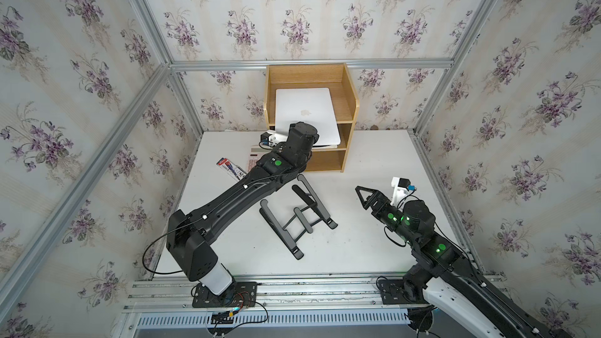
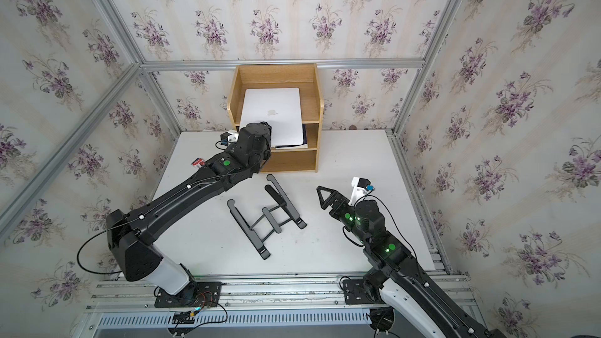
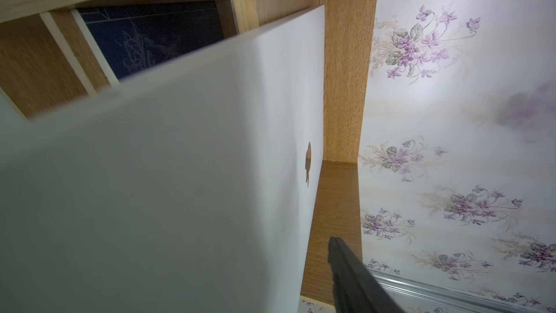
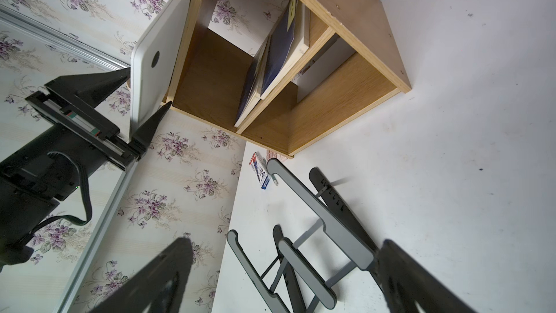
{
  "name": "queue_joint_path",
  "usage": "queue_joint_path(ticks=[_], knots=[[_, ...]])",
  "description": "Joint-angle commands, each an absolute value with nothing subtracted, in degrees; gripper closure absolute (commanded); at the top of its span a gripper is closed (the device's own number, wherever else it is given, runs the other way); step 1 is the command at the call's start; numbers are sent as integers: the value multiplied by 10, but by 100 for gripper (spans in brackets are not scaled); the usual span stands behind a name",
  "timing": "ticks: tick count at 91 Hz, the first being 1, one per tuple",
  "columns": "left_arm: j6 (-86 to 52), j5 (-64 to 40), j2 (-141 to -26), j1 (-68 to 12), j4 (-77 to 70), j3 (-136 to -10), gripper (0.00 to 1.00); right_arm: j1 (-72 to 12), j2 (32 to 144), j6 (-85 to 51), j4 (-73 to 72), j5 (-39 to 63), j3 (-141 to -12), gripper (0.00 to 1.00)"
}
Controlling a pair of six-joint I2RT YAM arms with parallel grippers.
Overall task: Close the laptop lid and set it aside
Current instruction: Place the laptop on the shelf.
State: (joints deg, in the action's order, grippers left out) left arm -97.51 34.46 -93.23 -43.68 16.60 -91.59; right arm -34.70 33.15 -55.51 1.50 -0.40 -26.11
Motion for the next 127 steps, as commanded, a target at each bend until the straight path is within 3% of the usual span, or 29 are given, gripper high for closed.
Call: queue_joint_path(ticks=[1,46,105,127], knots=[[-959,323,-950,-430,175,-944,38,-347,336,-544,-13,-4,-264,0],[-928,293,-1025,-407,240,-1061,37,-347,377,-518,-15,-24,-284,0],[-915,265,-1084,-395,231,-1121,33,-347,404,-514,26,-25,-314,0],[-890,260,-1075,-389,209,-1083,32,-346,388,-513,51,-35,-319,0]])
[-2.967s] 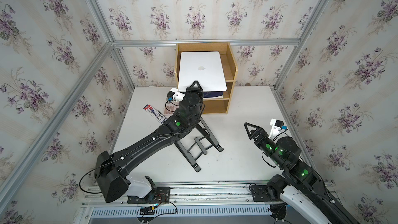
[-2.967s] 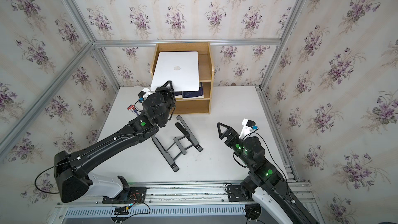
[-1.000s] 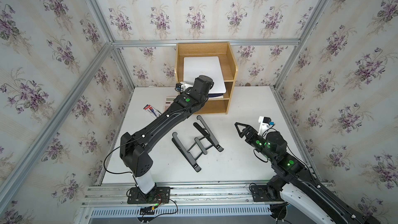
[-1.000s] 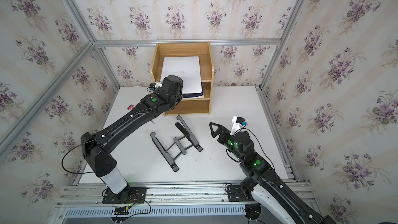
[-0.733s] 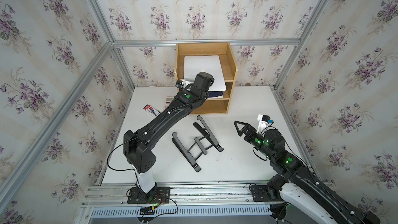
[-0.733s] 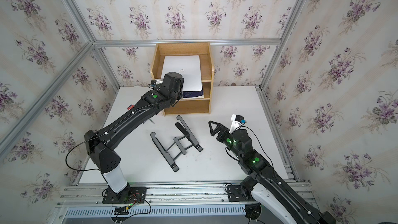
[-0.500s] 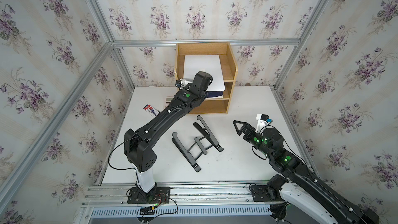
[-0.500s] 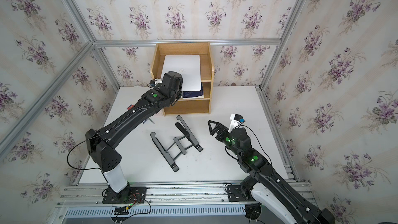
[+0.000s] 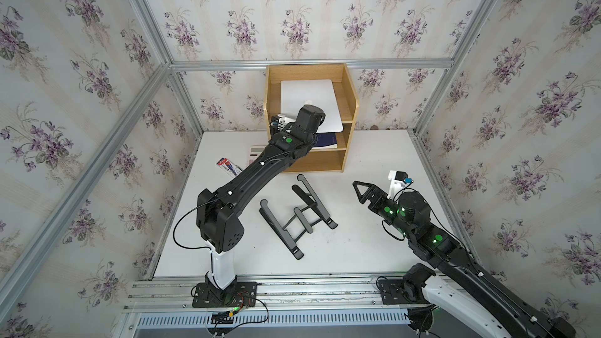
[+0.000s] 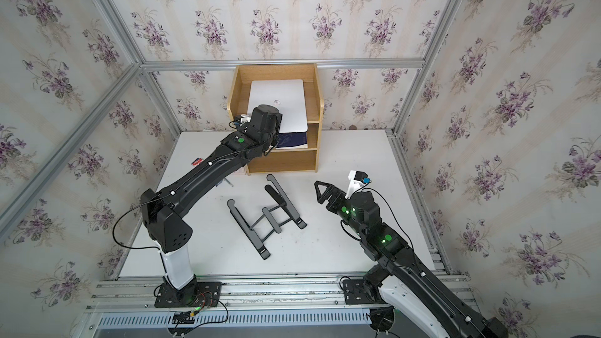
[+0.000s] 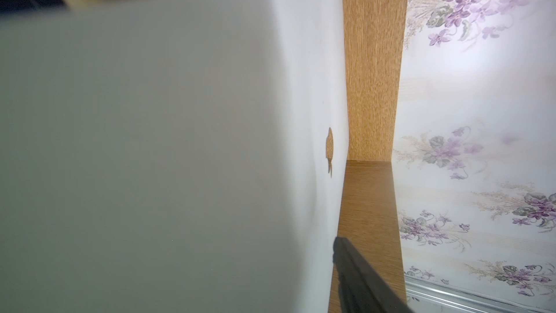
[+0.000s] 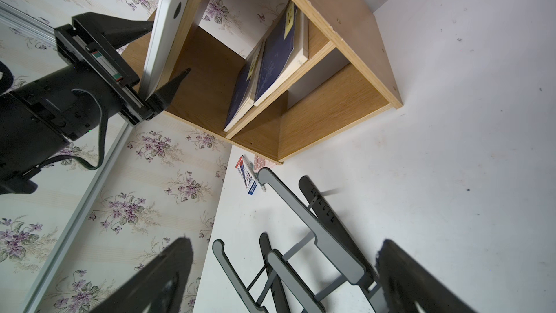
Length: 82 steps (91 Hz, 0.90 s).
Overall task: Close the laptop lid and set it aside
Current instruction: Place the laptop on the shelf.
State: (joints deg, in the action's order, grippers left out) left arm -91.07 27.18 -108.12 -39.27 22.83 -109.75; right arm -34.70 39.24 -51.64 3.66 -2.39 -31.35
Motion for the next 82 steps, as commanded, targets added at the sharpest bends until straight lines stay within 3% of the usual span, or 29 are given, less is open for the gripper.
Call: queue_joint_path(ticks=[1,8,24,60,82], knots=[[-888,260,-1074,-389,209,-1080,32,-347,387,-512,51,-35,-319,0],[-868,266,-1059,-387,212,-1069,29,-347,383,-512,58,-35,-320,0],[-830,252,-1014,-388,195,-1026,12,-347,365,-512,62,-31,-315,0],[-816,195,-876,-392,253,-891,11,-347,333,-488,107,-77,-322,0],[-684,186,-764,-392,232,-824,11,-347,320,-446,165,-128,-349,0]])
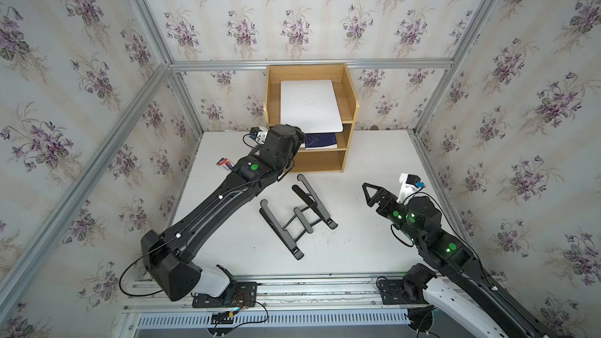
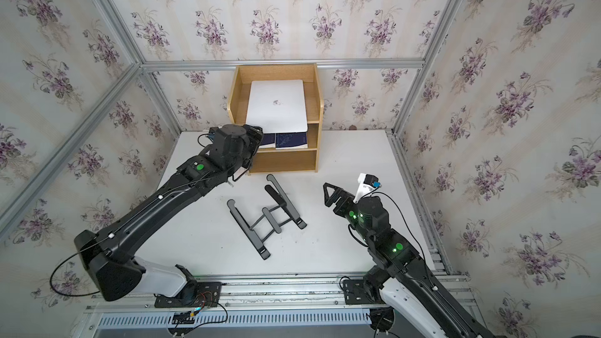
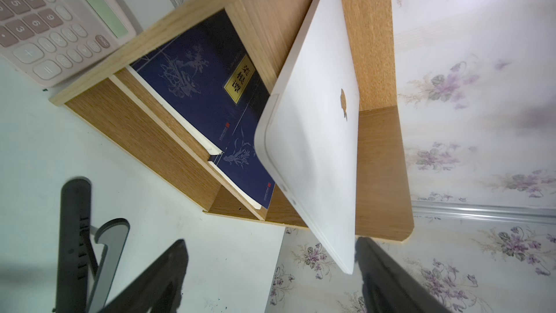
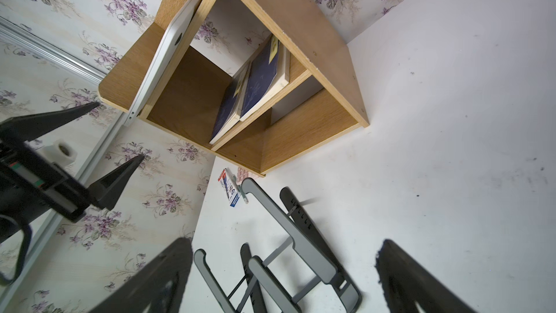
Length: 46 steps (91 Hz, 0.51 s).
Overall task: Close the laptop lid and set it aside
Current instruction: Place the laptop on the shelf, then reset both arms
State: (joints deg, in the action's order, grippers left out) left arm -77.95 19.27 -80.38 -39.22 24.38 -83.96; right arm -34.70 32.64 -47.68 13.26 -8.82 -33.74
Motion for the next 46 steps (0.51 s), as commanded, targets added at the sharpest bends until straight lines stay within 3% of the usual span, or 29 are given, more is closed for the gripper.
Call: queue_joint_path(ticks=[1,28,46], knots=[[-676,186,-758,-392,232,-821,11,-347,319,-445,167,-132,-350,0],[-438,179,-617,-390,237,-742,11,-347,313,-387,210,-227,-400,0],[-264,305,-521,-389,287,-692,10,-347,304,-331,172,-356,-378,0]])
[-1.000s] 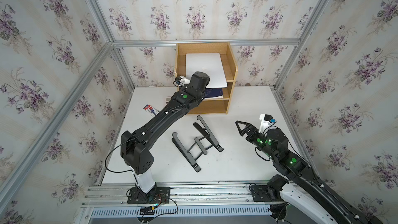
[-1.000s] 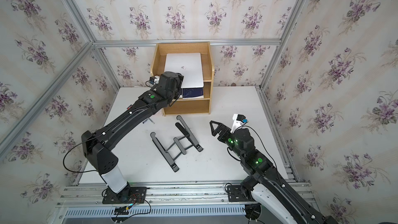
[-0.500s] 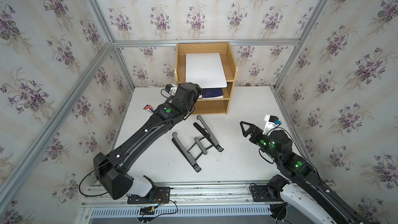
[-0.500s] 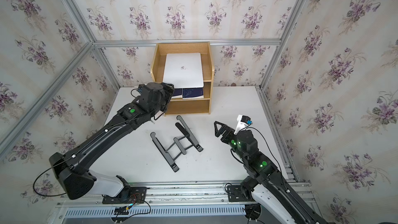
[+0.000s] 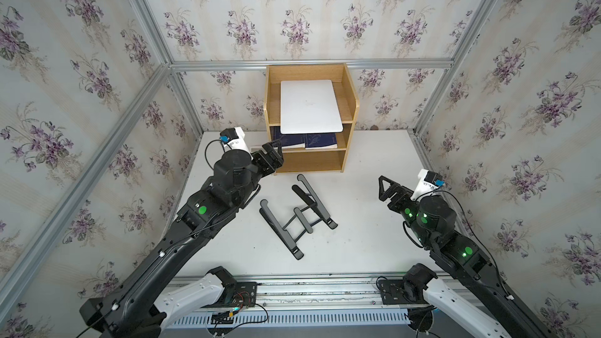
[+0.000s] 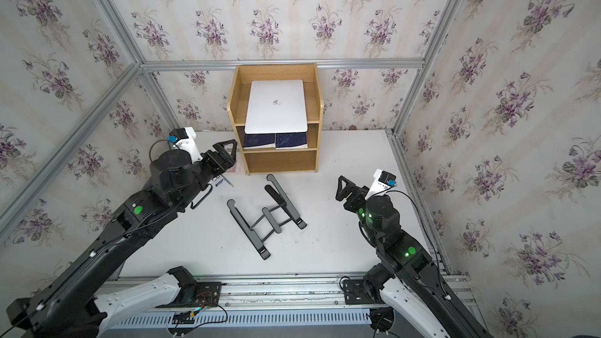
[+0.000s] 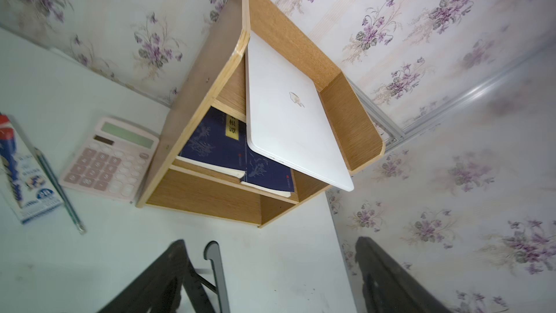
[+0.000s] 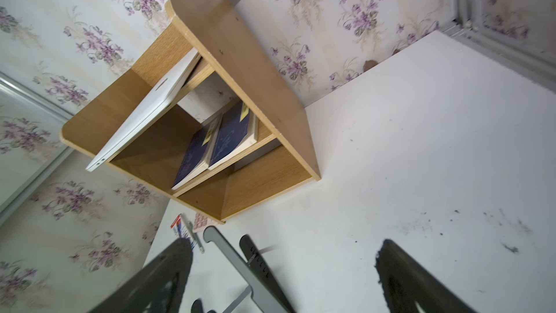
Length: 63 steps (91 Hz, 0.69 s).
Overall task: Close the laptop lid and set it aside
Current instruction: Reset both arms
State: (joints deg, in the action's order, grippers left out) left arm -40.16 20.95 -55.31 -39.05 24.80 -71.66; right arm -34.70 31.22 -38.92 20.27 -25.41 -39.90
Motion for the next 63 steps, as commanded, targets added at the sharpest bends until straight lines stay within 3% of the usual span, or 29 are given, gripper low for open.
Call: queue_joint_path(ticks=[1,9,13,24,36,51,63], knots=[[-257,313,-517,-389,287,-687,10,-347,302,-322,163,-362,-371,0],[-198,379,-493,-385,271,-642,6,-347,293,-253,78,-390,-326,0],[-167,406,-487,-381,250,-615,0,-347,293,-232,30,-399,-304,0],[-81,438,-490,-331,124,-523,1,-347,313,-154,-150,-419,-224,0],[-126,429,-547,-230,132,-505,1,-339,391,-24,-347,-471,-158,0],[-151,454,-600,-148,63,-431,0,-256,510,36,-456,-436,-151,0],[-137,409,-613,-93,-8,-361,0,-202,590,51,-518,-412,-136,0]])
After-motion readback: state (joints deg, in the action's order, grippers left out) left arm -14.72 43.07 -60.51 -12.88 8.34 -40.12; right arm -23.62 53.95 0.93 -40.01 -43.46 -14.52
